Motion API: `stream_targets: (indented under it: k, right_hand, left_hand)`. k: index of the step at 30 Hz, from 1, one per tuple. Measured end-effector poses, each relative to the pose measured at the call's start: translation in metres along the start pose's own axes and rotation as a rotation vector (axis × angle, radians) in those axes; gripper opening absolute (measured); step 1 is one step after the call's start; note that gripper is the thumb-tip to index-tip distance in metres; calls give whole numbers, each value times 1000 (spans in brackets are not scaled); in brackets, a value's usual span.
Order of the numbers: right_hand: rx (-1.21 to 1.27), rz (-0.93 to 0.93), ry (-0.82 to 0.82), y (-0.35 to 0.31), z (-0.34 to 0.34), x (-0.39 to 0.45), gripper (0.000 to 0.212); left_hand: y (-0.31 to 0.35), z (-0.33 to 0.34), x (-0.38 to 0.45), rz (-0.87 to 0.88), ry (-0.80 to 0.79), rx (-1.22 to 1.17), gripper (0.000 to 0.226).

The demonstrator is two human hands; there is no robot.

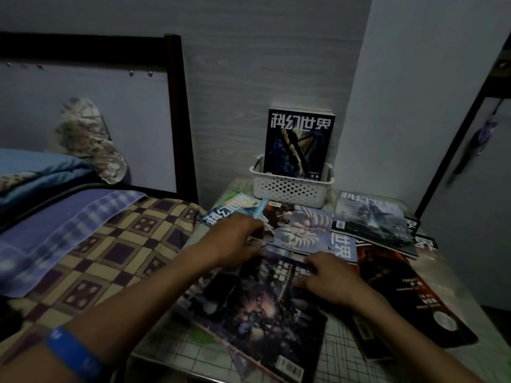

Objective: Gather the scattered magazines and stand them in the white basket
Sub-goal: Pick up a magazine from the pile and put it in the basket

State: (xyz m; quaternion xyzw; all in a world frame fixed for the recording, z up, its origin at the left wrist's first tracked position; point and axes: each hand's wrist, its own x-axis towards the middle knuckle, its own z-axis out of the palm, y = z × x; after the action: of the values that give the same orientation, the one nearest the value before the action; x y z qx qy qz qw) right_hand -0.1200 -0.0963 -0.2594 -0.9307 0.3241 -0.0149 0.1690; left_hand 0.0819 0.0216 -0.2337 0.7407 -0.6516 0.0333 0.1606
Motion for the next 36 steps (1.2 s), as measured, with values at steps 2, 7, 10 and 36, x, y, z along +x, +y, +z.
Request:
stream_targets:
  k: [2,7,10,36]
  right_hand:
    - [-102,22,30,9,-3,-3,49]
    - [138,137,-221,7,-10,-8,61]
    - [73,144,-142,8,-9,-14,54]
    - [1153,-182,501,-1,-79,-2,23]
  left_hand:
    - [-11,-5,-1,-80,28,-10,29]
    - [-21,-4,-4,-172,5,-13,27]
    - [-23,-3,-8,-189,58,-22,24]
    - [19,-46,8,-261,495,-1183,25]
